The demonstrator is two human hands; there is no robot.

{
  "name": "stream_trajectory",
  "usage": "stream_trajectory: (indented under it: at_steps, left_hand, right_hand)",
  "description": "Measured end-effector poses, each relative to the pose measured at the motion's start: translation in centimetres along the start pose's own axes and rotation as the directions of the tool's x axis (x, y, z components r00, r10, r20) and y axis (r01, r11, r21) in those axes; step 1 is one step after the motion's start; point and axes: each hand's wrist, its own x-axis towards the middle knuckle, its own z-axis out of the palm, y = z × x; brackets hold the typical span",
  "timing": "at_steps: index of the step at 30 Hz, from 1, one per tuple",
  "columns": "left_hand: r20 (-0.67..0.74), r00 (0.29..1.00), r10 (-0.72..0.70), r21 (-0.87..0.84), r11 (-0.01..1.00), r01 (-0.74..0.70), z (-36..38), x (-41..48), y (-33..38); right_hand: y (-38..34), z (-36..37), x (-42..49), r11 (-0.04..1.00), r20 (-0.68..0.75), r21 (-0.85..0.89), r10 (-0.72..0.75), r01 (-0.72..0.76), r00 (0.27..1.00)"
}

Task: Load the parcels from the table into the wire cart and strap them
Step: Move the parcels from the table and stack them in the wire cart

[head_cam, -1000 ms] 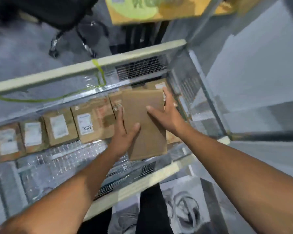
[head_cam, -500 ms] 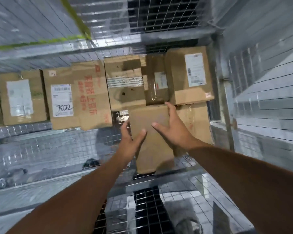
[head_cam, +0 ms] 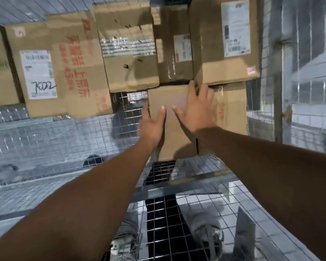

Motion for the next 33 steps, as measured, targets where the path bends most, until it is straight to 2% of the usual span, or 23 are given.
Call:
stream_trajectory:
  at_steps: [1, 4, 7, 11, 13, 17, 20, 24, 26, 28, 30, 33]
  left_hand:
    - [-0.005, 1.000, 0.006, 0.003, 1.000, -0.006, 0.4, 0.4, -0.1]
    - [-0.034, 0.999, 0.020, -0.002, 1.000, -0.020, 1.3, 0.7, -0.6]
    - [-0.007, 1.000, 0.007, -0.038, 0.999, -0.008, 1.4, 0.4, -1.3]
    - [0.084, 0.993, -0.088, -0.078, 0.992, 0.095, 0.0, -0.8, 0.1]
    - [0.073, 0.991, -0.115, 0.007, 0.993, 0.115, -1.6, -2.7, 2.1]
    - [0.120, 0.991, -0.058, 0.205, 0.978, 0.032, -6.5, -9.3, 7.4]
    - [0.216, 0.976, 0.003, 0.302, 0.951, -0.070, -10.2, -15.6, 12.8]
    - [0.350, 0.928, 0.126, 0.356, 0.899, -0.256, -13.4, -23.6, 19.7]
    - [0.441, 0.871, 0.218, 0.376, 0.836, -0.400, -14.3, -27.9, 22.4]
    - [0.534, 0.787, 0.310, 0.374, 0.748, -0.548, -14.9, -32.9, 24.2]
    - [0.636, 0.686, 0.352, 0.347, 0.664, -0.662, -14.8, -38.3, 24.9]
    - [0.820, 0.466, 0.333, 0.232, 0.551, -0.802, -13.7, -46.6, 23.6]
  right_hand:
    - [0.2, 0.4, 0.1, 0.998, -0.034, -0.060, -0.026, 0.024, 0.999]
    - [1.4, 1.6, -0.4, 0.995, -0.052, -0.087, -0.047, 0.043, 0.998]
    - [2.5, 2.1, -1.1, 0.996, 0.008, -0.069, -0.055, 0.055, 0.998]
    - [3.8, -0.4, -1.5, 0.996, 0.166, 0.009, -0.088, 0.088, 0.982]
    - [4.3, -3.3, -2.1, 0.997, 0.227, 0.042, -0.071, 0.063, 0.971]
    - [3.7, -11.2, -5.4, 0.999, 0.268, 0.028, 0.008, -0.016, 0.963]
    - [2.0, -18.3, -9.8, 0.987, 0.236, 0.098, 0.100, -0.126, 0.966]
    - [-1.6, -28.0, -18.2, 0.878, 0.005, 0.410, 0.268, -0.246, 0.963]
    - [-3.7, -32.0, -24.0, 0.777, -0.146, 0.576, 0.402, -0.253, 0.904]
    - [-5.7, -34.8, -30.6, 0.654, -0.203, 0.710, 0.547, -0.263, 0.812]
    - [-7.0, -36.1, -37.9, 0.499, -0.184, 0.813, 0.708, -0.299, 0.682]
    - [-7.9, -35.7, -50.2, 0.303, -0.123, 0.882, 0.887, -0.362, 0.445]
